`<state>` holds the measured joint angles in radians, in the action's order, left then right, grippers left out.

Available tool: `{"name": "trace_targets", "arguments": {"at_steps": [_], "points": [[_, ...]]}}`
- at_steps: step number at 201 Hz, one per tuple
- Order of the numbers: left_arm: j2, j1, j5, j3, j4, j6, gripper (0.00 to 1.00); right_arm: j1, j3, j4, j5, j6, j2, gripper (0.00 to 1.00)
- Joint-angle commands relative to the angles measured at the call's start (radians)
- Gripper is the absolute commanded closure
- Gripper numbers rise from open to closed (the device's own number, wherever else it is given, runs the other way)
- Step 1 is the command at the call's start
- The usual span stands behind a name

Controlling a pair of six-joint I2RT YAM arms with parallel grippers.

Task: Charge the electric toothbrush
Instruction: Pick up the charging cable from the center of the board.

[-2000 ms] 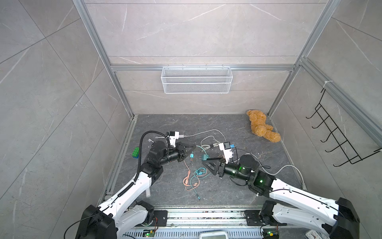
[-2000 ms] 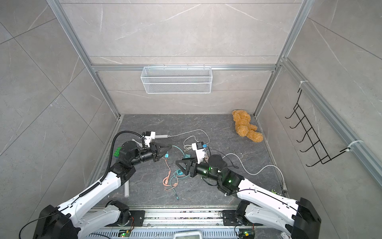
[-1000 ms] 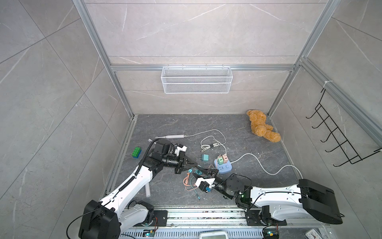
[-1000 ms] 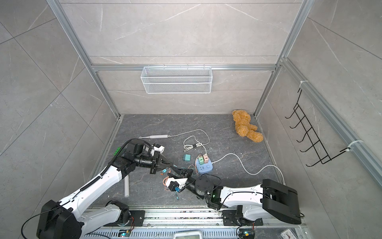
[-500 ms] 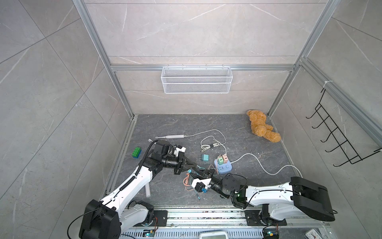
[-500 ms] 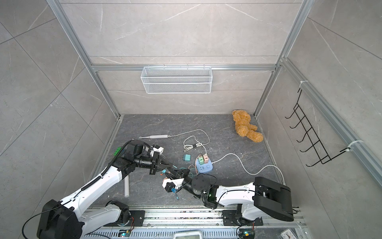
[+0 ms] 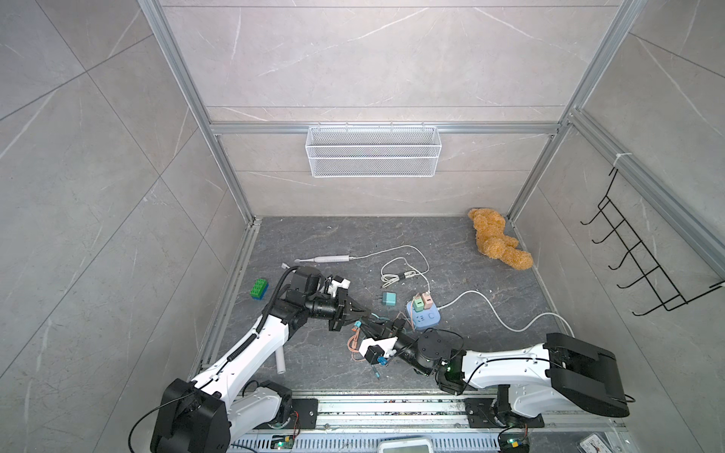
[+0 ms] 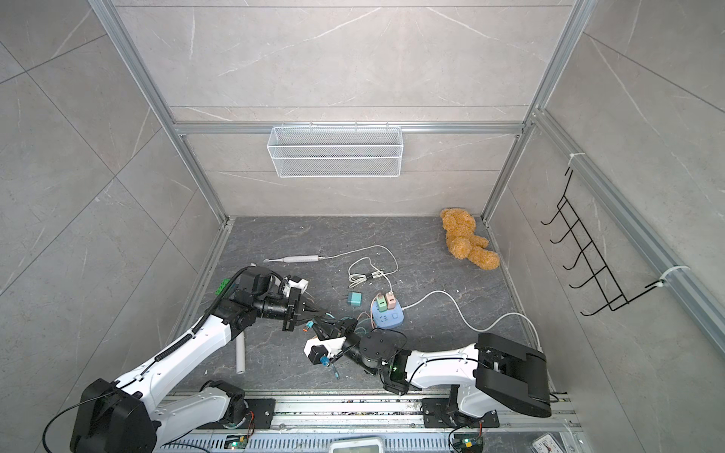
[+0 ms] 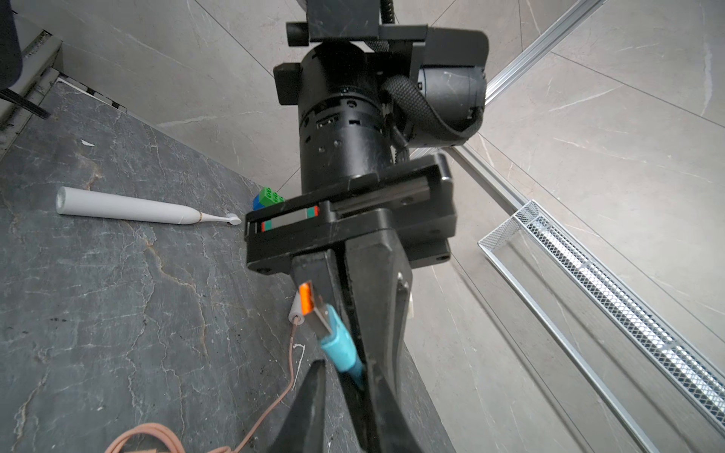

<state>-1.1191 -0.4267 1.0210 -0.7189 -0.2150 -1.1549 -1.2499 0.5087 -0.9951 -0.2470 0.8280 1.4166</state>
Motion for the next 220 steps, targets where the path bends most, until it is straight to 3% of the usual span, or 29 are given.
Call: {"name": "trace_targets", "arguments": {"at_steps": [1, 29, 52, 77, 125, 155, 175, 185, 220], "points": [[0.013, -0.027, 0.069, 0.009, -0.004, 0.007, 1.0, -0.004, 0.066, -0.016, 0.062, -0.005, -0.001, 0.77], [0.015, -0.027, 0.068, 0.013, -0.011, 0.009, 1.0, -0.003, 0.061, -0.053, 0.068, -0.015, -0.001, 0.79], [0.021, -0.027, 0.066, 0.017, 0.002, -0.003, 1.0, -0.003, 0.083, 0.041, 0.072, 0.004, 0.001, 0.88], [0.027, -0.027, 0.071, 0.004, -0.002, -0.005, 1.0, 0.0, 0.066, 0.021, 0.052, 0.005, 0.023, 1.0], [0.043, -0.027, 0.071, -0.03, 0.012, -0.015, 1.0, 0.019, 0.054, 0.015, 0.032, -0.035, -0.007, 1.0], [0.061, -0.025, 0.078, -0.057, -0.012, 0.03, 1.0, 0.021, 0.061, 0.101, 0.013, -0.094, -0.13, 1.0], [0.094, -0.001, 0.05, -0.117, -0.119, 0.123, 0.53, 0.021, 0.089, 0.268, 0.007, -0.149, -0.244, 1.0], [0.106, 0.023, 0.037, -0.15, -0.188, 0.183, 0.37, 0.021, 0.112, 0.353, -0.006, -0.193, -0.293, 1.0], [0.144, 0.117, 0.03, -0.243, -0.326, 0.338, 0.21, 0.026, 0.185, 0.661, -0.043, -0.373, -0.423, 1.0]]}}
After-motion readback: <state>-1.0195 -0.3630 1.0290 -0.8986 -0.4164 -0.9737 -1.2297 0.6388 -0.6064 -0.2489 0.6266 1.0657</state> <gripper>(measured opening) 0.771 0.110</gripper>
